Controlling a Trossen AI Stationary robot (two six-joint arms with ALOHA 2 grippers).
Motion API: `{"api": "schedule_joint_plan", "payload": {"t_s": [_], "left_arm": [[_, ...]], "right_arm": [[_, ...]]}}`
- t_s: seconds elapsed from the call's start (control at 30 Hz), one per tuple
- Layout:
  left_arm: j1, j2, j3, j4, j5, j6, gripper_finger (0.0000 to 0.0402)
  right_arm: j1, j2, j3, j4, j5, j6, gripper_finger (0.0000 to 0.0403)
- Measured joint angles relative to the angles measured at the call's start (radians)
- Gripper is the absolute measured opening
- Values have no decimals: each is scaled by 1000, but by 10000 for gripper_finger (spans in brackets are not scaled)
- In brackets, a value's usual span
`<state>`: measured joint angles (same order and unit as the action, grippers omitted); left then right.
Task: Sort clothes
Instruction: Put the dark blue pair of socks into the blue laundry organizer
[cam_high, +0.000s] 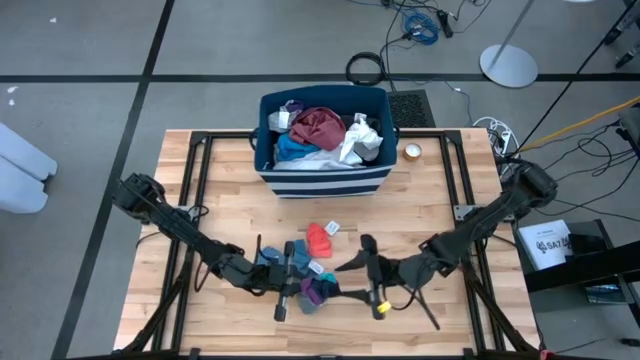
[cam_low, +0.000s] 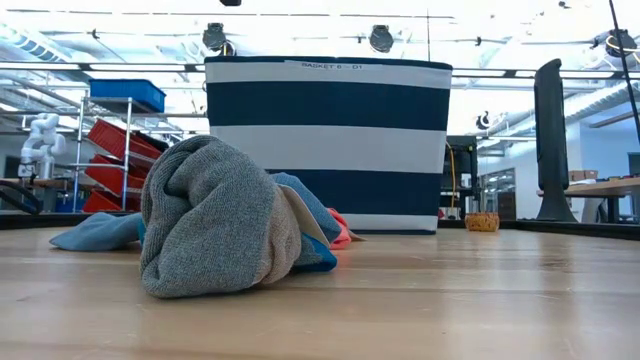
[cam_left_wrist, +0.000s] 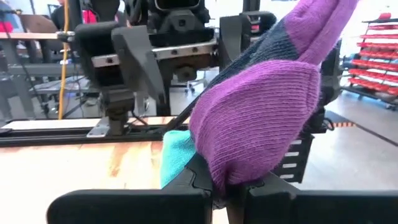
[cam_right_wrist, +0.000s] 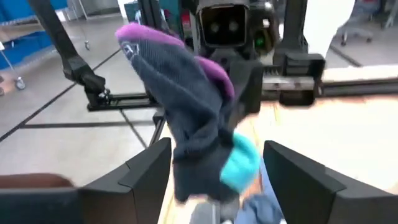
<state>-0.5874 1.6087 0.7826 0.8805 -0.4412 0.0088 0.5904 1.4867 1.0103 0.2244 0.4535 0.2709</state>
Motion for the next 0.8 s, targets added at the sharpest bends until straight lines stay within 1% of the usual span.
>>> {"api": "schedule_joint_plan", "payload": {"t_s": [0.13,0.2,0.27,0.37,0.5,0.57,0.67,0.73,0.8], "left_arm": [[-9,-45,0,-55,-42,0,12],[-12,-71,0,-93,-70,-1,12],[-16,-99,0,-127,-115,-1,12],[-15,-147,0,-147,-203,4,12],[3,-223,0,-155,-298,73,12],[31,-264,0,-160,-326,128,12],[95,-331,2,-173,-333,182,12],[152,-373,22,-222,-325,189,12],[225,-409,55,-310,-292,188,12]], "right_arm": [[27,-63,0,-141,0,60,237],[42,-79,0,-180,12,69,234],[56,-85,0,-219,43,70,234],[61,-85,0,-255,51,58,234],[54,-85,0,-291,53,52,233],[46,-85,0,-296,53,39,233],[35,-85,0,-309,52,31,233],[25,-85,0,-310,52,23,233],[15,-85,0,-309,52,20,233]]}}
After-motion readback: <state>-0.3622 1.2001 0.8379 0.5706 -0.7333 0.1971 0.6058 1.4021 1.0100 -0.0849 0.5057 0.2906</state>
